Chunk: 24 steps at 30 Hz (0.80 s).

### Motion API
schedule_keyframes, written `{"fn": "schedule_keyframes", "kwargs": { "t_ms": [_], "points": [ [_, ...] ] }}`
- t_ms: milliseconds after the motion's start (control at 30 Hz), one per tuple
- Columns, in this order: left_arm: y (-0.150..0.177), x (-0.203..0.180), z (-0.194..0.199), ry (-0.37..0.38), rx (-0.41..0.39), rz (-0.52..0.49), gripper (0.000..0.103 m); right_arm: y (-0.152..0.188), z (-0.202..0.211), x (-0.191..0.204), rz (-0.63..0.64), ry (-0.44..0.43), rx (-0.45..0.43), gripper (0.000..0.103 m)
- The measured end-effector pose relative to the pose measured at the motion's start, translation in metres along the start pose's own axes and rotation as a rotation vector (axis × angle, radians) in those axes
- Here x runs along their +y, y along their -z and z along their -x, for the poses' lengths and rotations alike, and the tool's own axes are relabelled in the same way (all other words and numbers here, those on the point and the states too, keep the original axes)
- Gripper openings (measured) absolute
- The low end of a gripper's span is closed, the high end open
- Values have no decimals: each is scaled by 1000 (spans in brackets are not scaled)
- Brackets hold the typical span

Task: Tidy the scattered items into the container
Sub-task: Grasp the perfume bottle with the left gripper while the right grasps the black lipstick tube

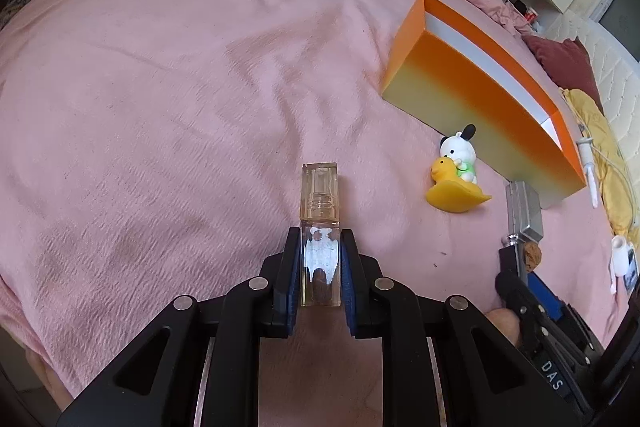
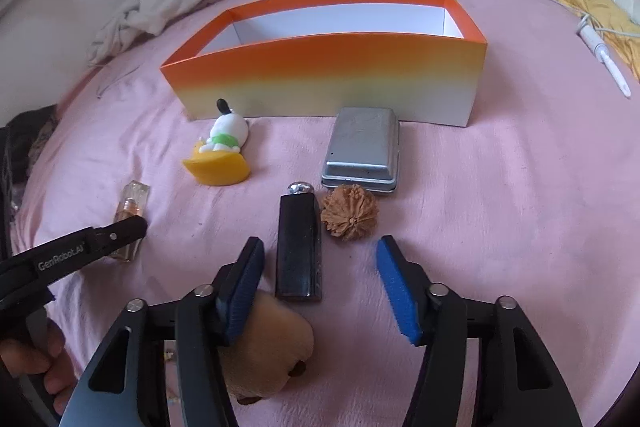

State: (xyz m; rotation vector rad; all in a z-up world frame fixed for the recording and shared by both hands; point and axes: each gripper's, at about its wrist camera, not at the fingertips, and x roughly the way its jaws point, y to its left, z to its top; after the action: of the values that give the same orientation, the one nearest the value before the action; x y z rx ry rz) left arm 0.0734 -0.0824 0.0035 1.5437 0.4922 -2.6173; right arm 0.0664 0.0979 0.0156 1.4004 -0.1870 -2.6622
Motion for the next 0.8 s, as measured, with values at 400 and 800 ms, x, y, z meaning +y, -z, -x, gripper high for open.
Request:
{"fn": "schedule_keyframes", "kwargs": {
  "t_ms": [400,800],
  "points": [
    [3,18,1,82,-13,67,19,14,19,-52,-189,-258,-116,22],
    [0,10,0,40,-12,24,19,24,8,-28,-77,-193,-99,18]
  ]
}}
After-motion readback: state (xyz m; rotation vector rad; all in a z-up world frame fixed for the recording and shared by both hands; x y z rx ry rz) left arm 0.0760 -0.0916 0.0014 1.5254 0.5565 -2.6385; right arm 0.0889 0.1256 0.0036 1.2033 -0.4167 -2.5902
